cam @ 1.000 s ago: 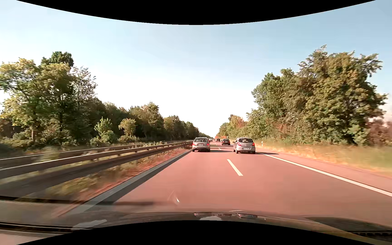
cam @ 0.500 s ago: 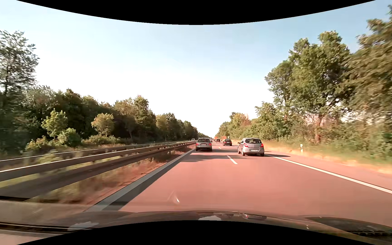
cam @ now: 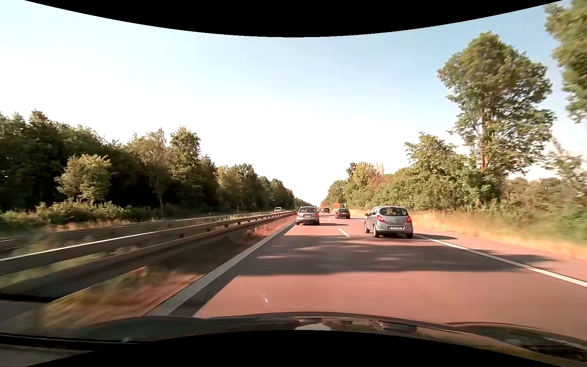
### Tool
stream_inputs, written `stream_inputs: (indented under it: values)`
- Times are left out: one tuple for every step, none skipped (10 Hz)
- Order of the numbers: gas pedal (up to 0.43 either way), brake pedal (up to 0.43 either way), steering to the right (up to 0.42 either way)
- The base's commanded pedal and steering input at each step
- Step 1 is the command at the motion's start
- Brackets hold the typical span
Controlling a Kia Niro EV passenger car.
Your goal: Follow the waypoints while adhering to traffic rules and regulations
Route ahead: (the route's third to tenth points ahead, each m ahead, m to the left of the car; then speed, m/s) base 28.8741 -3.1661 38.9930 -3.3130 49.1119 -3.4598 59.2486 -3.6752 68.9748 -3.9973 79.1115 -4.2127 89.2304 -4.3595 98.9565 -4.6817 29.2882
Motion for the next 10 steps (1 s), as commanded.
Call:
stream_inputs:
  values:
    - [0.398, 0.006, 0.000]
    - [0.398, 0.006, 0.001]
    - [0.398, 0.006, 0.000]
    - [0.409, 0.006, 0.000]
    - [0.409, 0.006, 0.001]
    - [0.409, 0.006, 0.000]
    - [0.409, 0.006, 0.000]
    - [0.409, 0.006, 0.000]
    - [0.409, 0.006, -0.001]
    - [0.409, 0.006, -0.001]
